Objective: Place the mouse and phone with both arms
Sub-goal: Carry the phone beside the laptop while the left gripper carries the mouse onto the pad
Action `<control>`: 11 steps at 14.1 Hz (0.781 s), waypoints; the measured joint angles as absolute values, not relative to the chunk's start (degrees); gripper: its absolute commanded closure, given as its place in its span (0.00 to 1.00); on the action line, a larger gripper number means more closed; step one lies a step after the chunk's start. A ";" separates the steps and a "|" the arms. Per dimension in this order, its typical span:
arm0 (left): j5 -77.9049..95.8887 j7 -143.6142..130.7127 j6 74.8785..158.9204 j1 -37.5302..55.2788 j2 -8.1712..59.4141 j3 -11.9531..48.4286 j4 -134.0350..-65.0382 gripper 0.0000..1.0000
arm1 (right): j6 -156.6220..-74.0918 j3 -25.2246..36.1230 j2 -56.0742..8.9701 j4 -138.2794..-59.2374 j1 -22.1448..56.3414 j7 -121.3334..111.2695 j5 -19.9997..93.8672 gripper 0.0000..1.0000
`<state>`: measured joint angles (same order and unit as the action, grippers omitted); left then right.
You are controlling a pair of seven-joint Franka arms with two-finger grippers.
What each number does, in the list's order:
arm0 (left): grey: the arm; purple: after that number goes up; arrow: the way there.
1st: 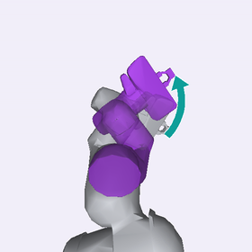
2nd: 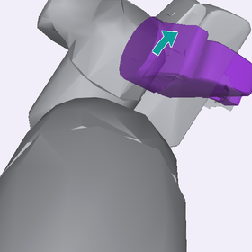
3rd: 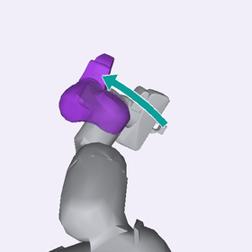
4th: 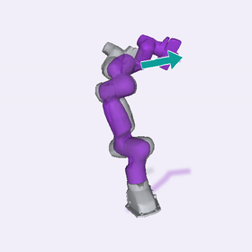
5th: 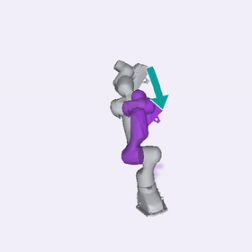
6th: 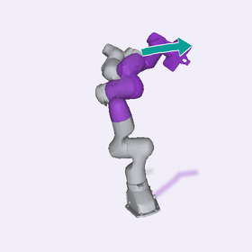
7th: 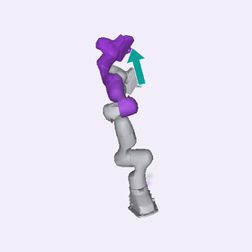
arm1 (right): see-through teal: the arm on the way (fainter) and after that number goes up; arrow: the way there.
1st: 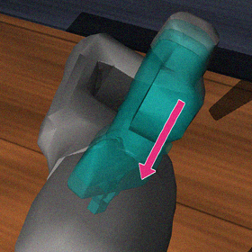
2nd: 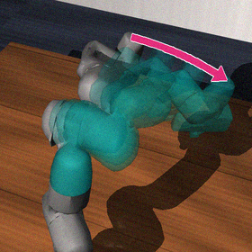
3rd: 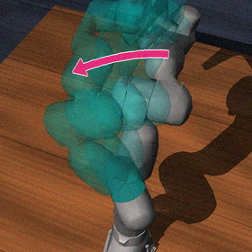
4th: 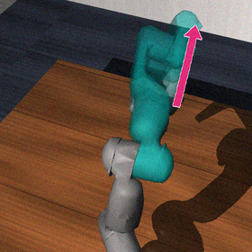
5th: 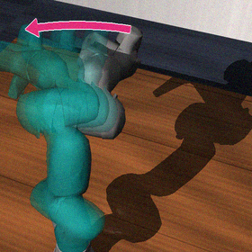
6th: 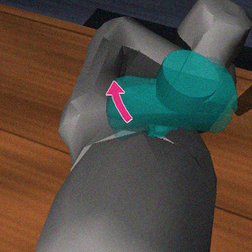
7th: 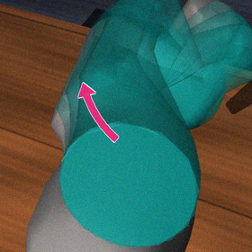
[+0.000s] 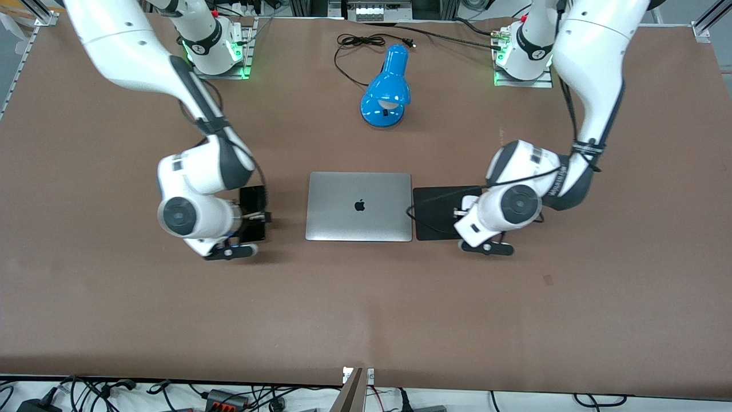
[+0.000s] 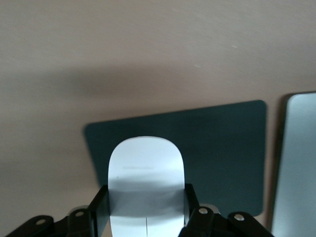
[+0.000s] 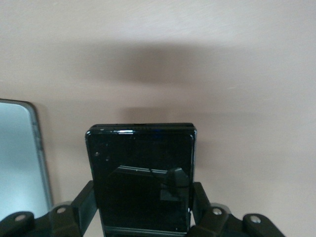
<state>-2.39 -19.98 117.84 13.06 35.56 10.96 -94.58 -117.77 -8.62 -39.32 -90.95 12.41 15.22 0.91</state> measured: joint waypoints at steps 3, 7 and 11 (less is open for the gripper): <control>-2.39 -21.56 119.57 15.04 36.53 10.97 -95.10 0.68 | -119.83 -8.60 -40.83 -90.94 14.07 17.79 0.91 0.68; -2.39 -21.89 122.87 15.29 37.79 10.97 -97.55 0.68 | -120.74 -8.60 -42.09 -90.95 14.60 18.84 0.91 0.68; -2.39 -24.38 125.23 16.48 38.07 10.99 -99.20 0.66 | -122.42 -8.60 -43.96 -90.96 16.39 19.10 0.86 0.59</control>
<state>-2.39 -24.38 125.23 16.48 38.07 10.99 -99.20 -122.42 -8.60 -43.96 -90.96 16.39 19.10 0.86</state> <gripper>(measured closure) 0.379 0.198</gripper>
